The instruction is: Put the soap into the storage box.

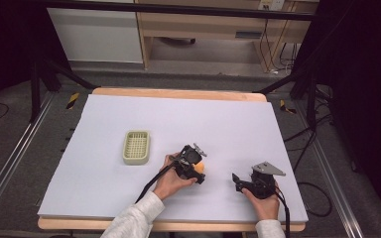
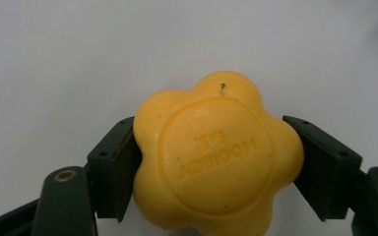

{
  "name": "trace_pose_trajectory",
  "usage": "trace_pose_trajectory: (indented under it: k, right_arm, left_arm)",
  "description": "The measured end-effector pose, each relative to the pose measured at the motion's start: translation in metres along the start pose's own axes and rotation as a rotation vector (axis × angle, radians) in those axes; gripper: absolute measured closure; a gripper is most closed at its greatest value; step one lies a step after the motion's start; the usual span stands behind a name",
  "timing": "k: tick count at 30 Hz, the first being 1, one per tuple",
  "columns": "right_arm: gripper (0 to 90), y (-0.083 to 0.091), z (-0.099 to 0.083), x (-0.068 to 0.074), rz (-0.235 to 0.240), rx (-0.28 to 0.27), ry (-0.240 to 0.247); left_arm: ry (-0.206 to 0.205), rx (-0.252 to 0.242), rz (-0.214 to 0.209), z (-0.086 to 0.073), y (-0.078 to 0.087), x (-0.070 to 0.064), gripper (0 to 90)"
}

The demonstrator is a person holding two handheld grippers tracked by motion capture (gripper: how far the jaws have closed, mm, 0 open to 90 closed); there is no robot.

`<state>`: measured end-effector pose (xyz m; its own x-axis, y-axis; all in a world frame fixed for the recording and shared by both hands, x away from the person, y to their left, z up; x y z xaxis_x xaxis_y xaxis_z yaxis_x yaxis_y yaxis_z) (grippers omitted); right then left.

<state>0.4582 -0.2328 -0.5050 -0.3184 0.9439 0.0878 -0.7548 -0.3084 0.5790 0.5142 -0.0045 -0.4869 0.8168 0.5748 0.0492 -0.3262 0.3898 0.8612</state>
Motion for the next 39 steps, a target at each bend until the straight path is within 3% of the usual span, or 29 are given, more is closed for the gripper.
trace_pose_trajectory:
  k: [23, 39]
  right_arm:
    - [15.6, -0.001, 0.0, -0.001, -0.001, 0.002, 0.007]
    - [15.6, -0.001, 0.0, -0.001, -0.003, 0.003, 0.007]
  left_arm:
    - [0.02, -0.049, -0.008, -0.009, 0.028, 0.007, 26.6]
    - [0.06, -0.124, 0.014, -0.023, 0.066, 0.022, 26.7]
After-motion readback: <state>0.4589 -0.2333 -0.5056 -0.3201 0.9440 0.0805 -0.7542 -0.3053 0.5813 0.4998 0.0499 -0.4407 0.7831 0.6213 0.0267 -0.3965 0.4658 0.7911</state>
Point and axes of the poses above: each handheld gripper's, and its own axes: y roughly backward along the jaws, z roughly out of its top, x roughly to its left, the point moved 3 cm from there along -y, roughly forward along the jaws, and after that the axes turned 3 degrees about -y, right-handed, at the moved point
